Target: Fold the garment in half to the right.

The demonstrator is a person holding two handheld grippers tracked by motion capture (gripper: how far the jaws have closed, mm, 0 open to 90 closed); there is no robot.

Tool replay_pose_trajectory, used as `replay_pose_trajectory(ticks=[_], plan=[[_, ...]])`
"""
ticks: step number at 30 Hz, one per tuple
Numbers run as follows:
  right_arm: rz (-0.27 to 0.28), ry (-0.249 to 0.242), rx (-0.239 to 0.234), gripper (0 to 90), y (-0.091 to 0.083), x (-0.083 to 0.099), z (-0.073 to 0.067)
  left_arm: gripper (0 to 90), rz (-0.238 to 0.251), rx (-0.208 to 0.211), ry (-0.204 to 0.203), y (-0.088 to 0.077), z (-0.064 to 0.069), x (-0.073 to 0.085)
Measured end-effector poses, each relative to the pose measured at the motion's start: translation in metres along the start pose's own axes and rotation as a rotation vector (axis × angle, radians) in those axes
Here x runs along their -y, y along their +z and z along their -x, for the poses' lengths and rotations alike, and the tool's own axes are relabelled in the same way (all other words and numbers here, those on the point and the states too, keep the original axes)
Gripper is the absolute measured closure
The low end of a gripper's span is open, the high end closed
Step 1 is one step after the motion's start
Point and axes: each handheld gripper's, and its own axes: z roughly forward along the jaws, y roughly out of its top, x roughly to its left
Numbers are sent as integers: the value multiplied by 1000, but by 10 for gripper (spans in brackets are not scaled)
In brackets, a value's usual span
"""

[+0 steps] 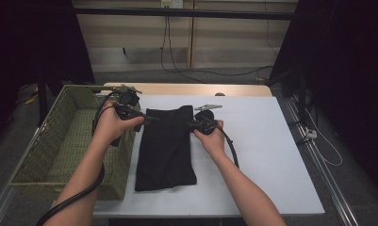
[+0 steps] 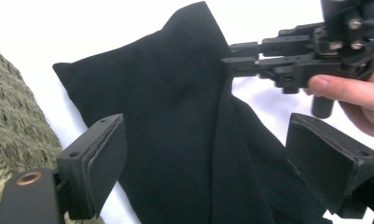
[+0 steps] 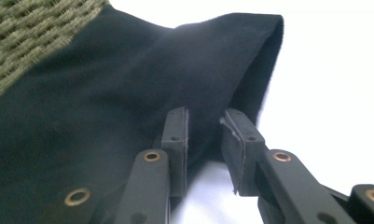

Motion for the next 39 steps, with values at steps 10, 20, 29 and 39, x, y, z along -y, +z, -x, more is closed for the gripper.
replay_pose_trajectory(ticks=[10,20,29,39], plan=[[28,-30,-127,527,-16,7,-27,132,-2,-5,-2,-2,0,2],[-32,-145,-296,422,2,21,-78,133,-3,-8,-13,-1,-4,0],[-53,-267,-299,862,-1,35,-83,133,-5,-8,-16,2,-6,2],[-9,-248,-342,896,-33,44,-54,134,-3,-15,-12,2,-2,4]])
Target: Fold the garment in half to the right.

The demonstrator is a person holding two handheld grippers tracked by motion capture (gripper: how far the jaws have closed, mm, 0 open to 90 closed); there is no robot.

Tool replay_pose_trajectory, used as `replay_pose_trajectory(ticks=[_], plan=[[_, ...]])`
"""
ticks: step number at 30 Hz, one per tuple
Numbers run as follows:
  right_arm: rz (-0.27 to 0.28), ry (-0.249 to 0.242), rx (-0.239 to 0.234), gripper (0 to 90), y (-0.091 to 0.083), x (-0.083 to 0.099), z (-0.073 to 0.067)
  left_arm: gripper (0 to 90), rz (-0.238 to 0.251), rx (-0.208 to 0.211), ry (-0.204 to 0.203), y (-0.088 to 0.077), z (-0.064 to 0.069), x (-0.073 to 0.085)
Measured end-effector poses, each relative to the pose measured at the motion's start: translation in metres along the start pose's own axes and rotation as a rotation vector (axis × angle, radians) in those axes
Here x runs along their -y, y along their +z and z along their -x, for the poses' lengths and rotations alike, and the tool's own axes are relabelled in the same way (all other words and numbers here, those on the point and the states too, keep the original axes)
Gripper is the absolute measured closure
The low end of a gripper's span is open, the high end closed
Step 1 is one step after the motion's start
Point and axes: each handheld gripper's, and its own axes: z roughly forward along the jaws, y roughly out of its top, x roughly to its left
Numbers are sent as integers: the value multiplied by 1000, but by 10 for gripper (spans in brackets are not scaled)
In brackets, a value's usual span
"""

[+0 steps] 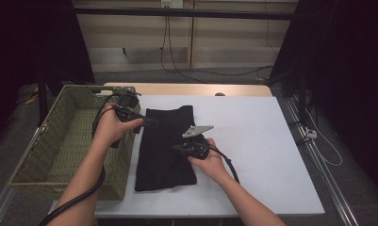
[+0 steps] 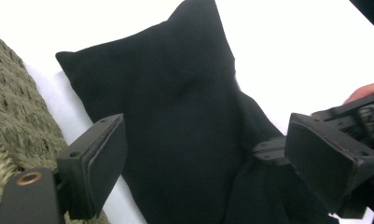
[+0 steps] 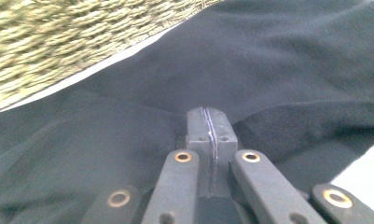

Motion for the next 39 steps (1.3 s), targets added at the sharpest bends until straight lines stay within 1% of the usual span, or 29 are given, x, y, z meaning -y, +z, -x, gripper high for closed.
replay_pose_trajectory(ticks=[1,3,6,7,9,10,12,13,16,17,19,20,21,22,25,26,27,28,29,30,31,32,33,34,35,36,37,38,39], plan=[[1,10,-2,885,-4,2,1,134,-2,1,-7,1,0,0],[-21,0,-2,878,-12,8,5,133,-5,-7,-9,1,1,0],[-58,9,29,845,-22,22,14,134,-7,-7,0,1,2,0],[-58,13,39,844,-24,25,15,134,-10,-9,1,1,2,1],[-44,41,64,791,-29,27,17,134,-4,-10,-5,3,2,1],[-27,42,75,746,-30,26,17,134,-7,-5,-7,3,1,1],[-16,23,79,719,-30,21,13,134,-6,-3,-6,3,1,2],[-12,21,72,678,-28,18,11,134,-4,4,-14,4,1,2],[4,5,38,565,-16,5,-2,134,-12,-4,-10,3,-2,2],[2,5,31,516,-11,1,-6,134,-8,-11,-22,3,-2,2],[9,-7,0,475,0,-6,-14,134,-9,-15,-16,1,-4,1],[8,-10,-16,450,5,-8,-18,133,-5,-10,-22,0,-4,0],[6,-21,-22,439,11,-11,-22,133,-3,-17,-17,-1,-4,-1],[-1,-15,-29,439,16,-13,-27,134,-8,-12,-22,0,-5,-1],[-39,-58,-66,435,33,-16,-39,134,-8,-16,-17,-1,-5,-3],[-48,-74,-68,440,38,-16,-43,134,-3,-17,-20,-1,-5,-4],[-65,-57,-86,434,42,-17,-47,134,-5,-17,-14,-1,-5,-5],[-68,-68,-93,432,45,-18,-50,134,-2,-12,-20,0,-4,-5],[-64,-82,-106,444,48,-18,-53,134,-2,-11,-16,0,-4,-5],[-53,-134,-104,450,52,-19,-53,135,-6,-12,-14,-1,-4,-6],[-72,-147,-105,523,54,-18,-57,135,-4,-11,-12,-1,-5,-6],[-80,-189,-89,634,56,-16,-59,135,-6,-14,-14,-2,-5,-6],[-71,-276,-49,747,57,-16,-61,135,-6,-17,-24,-1,-5,-5],[-65,-279,-57,844,55,-17,-62,135,-4,-23,-20,-1,-5,-5],[-58,-244,-84,867,52,-18,-63,135,-5,-19,-17,-2,-6,-5],[-56,-188,-87,878,49,-18,-65,136,-2,-21,-21,-2,-6,-4],[-36,-215,-103,883,46,-20,-65,136,-1,-18,-21,-3,-6,-4],[-47,-246,-104,884,44,-21,-63,136,-4,-19,-22,-4,-6,-4],[-37,-239,-99,884,39,-21,-63,136,-1,-22,-18,-4,-7,-4]])
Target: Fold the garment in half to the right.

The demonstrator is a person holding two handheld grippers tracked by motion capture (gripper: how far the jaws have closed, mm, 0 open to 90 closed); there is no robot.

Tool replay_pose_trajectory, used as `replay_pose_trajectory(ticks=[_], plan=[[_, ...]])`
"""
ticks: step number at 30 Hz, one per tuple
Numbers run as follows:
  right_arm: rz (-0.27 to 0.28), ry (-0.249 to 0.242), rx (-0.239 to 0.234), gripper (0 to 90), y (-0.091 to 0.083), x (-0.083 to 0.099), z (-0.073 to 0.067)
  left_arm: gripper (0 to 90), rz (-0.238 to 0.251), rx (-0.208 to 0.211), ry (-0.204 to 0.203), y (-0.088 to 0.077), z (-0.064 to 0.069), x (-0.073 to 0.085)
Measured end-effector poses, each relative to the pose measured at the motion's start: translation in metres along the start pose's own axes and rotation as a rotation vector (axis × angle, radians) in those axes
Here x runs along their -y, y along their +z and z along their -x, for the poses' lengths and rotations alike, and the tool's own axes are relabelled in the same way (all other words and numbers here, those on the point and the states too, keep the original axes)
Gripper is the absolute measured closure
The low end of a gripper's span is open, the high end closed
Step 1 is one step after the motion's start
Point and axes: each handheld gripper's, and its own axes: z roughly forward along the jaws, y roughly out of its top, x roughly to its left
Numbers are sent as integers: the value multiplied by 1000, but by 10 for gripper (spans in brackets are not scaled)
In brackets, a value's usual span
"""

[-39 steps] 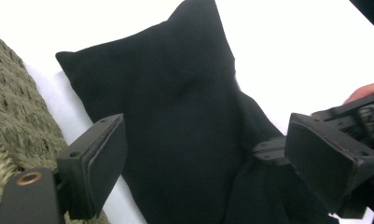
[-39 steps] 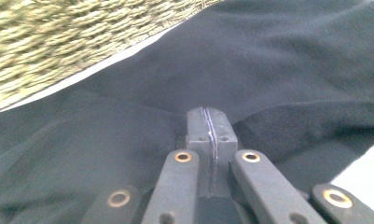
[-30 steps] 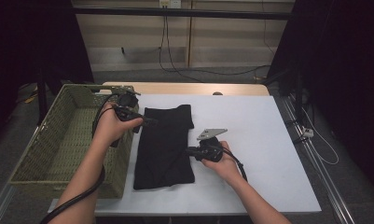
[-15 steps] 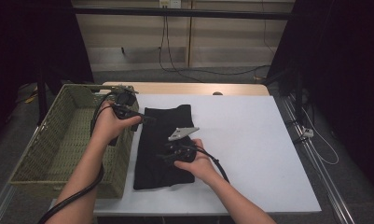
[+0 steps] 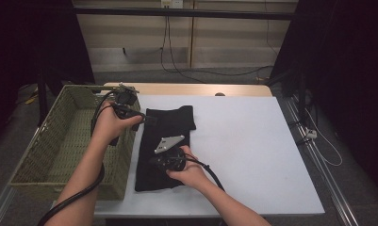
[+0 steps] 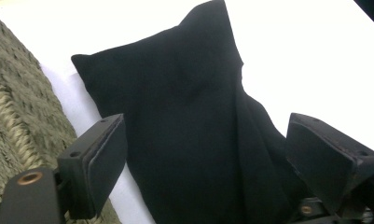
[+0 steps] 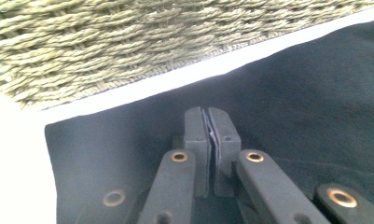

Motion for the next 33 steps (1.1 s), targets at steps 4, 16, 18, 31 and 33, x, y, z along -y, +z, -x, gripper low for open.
replay_pose_trajectory(ticks=[4,16,18,31,33], plan=[[46,98,-11,883,-25,7,1,137,7,-8,4,-1,3,0],[67,162,10,859,-82,56,8,137,-7,13,16,9,12,-1],[70,173,11,824,-87,60,7,136,-7,8,19,11,14,-1],[94,215,94,540,-115,65,21,135,-1,14,24,12,18,2],[100,221,126,509,-116,64,28,135,-8,12,33,11,19,1]])
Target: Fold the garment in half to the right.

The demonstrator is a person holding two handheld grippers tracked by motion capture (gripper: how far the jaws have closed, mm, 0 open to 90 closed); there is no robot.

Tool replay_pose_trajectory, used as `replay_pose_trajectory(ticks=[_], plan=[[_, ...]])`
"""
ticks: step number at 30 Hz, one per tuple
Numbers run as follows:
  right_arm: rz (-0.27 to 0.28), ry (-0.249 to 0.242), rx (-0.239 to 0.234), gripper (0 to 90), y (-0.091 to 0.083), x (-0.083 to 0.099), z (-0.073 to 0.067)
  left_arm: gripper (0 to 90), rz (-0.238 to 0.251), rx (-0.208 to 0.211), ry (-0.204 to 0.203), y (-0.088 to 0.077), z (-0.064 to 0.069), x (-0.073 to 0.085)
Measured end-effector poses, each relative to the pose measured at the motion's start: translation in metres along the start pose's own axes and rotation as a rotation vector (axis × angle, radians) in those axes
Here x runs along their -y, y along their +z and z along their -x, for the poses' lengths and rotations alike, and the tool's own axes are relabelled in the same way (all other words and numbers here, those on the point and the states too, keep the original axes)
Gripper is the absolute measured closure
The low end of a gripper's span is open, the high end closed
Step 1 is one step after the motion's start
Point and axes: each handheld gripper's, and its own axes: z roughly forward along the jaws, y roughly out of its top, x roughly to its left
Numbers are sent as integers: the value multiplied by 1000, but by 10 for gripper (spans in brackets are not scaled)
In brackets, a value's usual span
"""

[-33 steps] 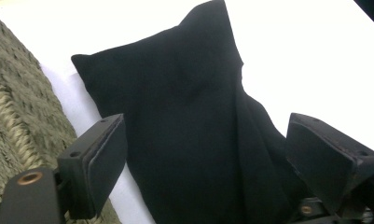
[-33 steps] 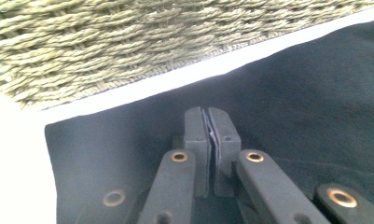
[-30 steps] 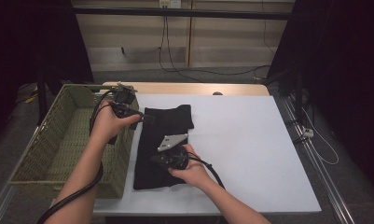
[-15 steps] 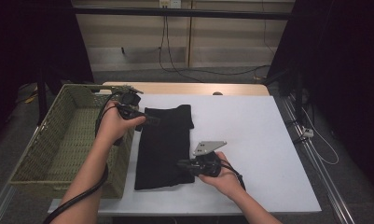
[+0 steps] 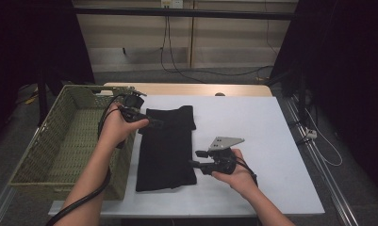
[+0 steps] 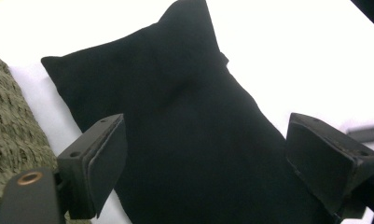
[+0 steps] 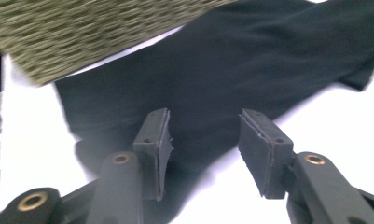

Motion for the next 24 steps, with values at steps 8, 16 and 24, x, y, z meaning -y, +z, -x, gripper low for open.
replay_pose_trajectory(ticks=[8,16,24], plan=[[-10,-9,-8,490,23,-12,0,135,6,8,-2,2,1,-1],[-86,-41,-64,455,26,8,-14,136,-2,15,9,3,0,0],[-78,-11,17,293,21,12,-3,135,-7,10,11,2,0,3]])
